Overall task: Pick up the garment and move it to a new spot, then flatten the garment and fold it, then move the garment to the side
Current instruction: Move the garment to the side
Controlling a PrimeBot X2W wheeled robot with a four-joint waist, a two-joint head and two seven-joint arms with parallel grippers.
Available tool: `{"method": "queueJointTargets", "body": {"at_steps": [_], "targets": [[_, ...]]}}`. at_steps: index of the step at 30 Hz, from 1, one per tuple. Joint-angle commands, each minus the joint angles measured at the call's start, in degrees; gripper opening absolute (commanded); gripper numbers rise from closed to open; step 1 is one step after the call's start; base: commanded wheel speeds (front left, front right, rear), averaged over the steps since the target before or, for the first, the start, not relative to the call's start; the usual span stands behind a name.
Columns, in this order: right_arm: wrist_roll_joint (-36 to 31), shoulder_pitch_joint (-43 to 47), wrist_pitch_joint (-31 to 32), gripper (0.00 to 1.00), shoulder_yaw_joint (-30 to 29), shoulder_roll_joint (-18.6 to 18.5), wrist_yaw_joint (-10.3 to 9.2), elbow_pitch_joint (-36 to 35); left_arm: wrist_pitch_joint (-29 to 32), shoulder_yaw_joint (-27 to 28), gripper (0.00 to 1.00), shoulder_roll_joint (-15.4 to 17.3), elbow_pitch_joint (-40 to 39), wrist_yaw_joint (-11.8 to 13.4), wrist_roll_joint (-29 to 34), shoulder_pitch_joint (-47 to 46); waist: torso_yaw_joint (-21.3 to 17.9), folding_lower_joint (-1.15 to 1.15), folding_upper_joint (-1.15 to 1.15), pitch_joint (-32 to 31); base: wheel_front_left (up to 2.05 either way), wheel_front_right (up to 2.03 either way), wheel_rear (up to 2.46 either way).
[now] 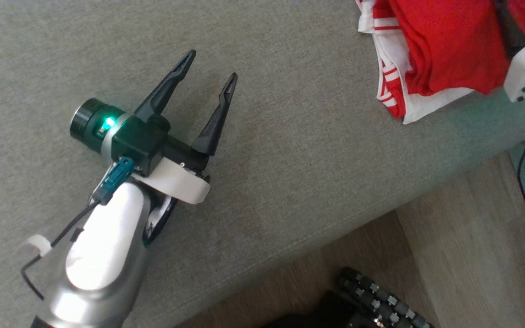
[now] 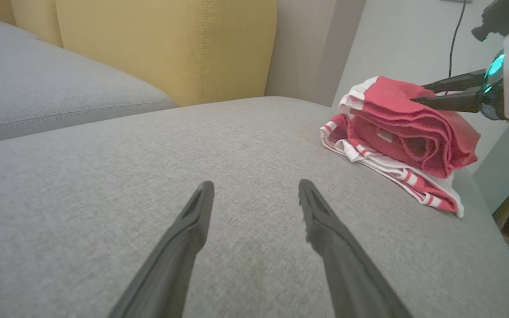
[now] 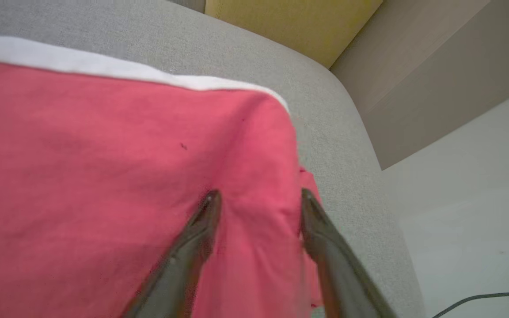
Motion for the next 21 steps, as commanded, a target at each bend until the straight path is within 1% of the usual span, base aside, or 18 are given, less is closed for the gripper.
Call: {"method": "queueJointTargets", "body": {"at_steps": [1, 5, 10, 13, 16, 21], "targets": [[-1.2, 1.9, 0.1, 1.0, -1.4, -1.1, -0.02, -1.2, -0.2, 1.9, 1.0, 0.3, -0.6, 0.0, -0.3, 0.5, 0.8, -0.01, 0.0, -1.2, 0.0, 0.0, 0.0], [-2.6, 2.1, 0.4, 1.0, -2.8, -0.4, -0.02, -2.3, -0.2, 2.7, 1.0, -0.5, -0.7, 0.3, -0.8, 1.2, 1.4, -0.01, 0.0, -3.2, 0.0, 0.0, 0.0], [-4.3, 3.2, 1.3, 1.0, -3.4, 2.1, -0.02, -6.3, -0.2, 4.4, 1.0, -2.1, -0.9, 1.0, -1.8, 3.4, 3.1, -0.01, 0.0, -8.7, 0.0, 0.0, 0.0], [-3.7, 5.0, 1.7, 1.0, -3.4, 4.2, -0.02, -9.8, -0.2, 6.3, 1.0, -3.2, -1.4, 2.0, -3.1, 5.5, 4.9, -0.01, 0.0, -12.3, 0.0, 0.0, 0.0], [-2.7, 7.9, 1.1, 1.0, -3.8, 6.3, -0.02, -13.2, -0.2, 8.2, 1.0, -4.1, -2.0, 2.7, -4.3, 7.9, 7.6, -0.01, 0.0, -16.0, 0.0, 0.0, 0.0], [-3.1, 14.1, -2.3, 1.0, -4.6, 10.2, -0.02, -17.7, -0.2, 12.6, 1.0, -4.9, -2.7, 3.8, -5.6, 12.6, 11.6, -0.01, 0.0, -21.4, 0.0, 0.0, 0.0]]}}
